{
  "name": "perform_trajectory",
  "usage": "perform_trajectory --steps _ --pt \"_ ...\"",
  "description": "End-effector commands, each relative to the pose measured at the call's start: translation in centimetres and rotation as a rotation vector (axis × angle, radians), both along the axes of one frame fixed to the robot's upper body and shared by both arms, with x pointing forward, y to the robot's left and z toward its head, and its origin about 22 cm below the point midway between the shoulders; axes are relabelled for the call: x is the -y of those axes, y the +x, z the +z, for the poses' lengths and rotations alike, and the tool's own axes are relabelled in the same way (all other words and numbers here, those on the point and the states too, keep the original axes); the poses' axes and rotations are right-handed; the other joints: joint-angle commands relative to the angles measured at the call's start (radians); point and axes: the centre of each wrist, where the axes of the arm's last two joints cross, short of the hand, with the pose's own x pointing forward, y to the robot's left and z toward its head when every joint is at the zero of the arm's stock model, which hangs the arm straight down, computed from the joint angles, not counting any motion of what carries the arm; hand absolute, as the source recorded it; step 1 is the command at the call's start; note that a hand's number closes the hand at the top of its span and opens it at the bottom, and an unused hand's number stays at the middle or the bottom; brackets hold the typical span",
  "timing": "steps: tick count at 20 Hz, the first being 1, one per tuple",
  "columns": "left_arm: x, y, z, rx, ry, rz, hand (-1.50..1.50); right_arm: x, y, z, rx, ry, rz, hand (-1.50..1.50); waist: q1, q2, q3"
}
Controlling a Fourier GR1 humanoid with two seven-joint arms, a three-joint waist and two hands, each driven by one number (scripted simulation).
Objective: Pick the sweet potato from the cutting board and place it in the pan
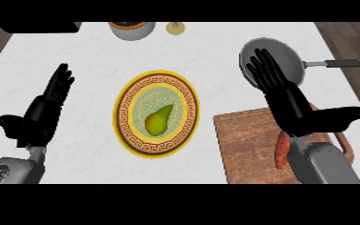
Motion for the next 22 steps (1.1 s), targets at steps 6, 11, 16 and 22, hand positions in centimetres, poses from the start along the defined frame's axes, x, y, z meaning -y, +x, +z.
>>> perform_trajectory --steps 6,11,16,22 --pt "1.0 2.4 3.0 0.072 -0.029 0.104 0.00 14.3 -4.8 -6.4 -0.164 -0.124 0.057 1.50 0.029 0.001 0.030" --pt "0.6 0.9 1.4 -0.010 -0.070 0.098 0.00 19.6 -10.2 -6.5 0.052 -0.452 -0.402 -1.50 -0.022 -0.014 0.028" --pt "2.0 1.5 1.0 0.000 -0.084 0.113 0.00 25.2 -14.7 -2.1 0.162 -0.623 -0.457 -1.50 -0.011 -0.010 0.026" --pt "2.3 1.8 1.2 -0.023 -0.081 0.093 0.00 27.8 -15.0 6.1 0.048 -0.924 -0.269 -1.50 0.001 -0.008 0.023"
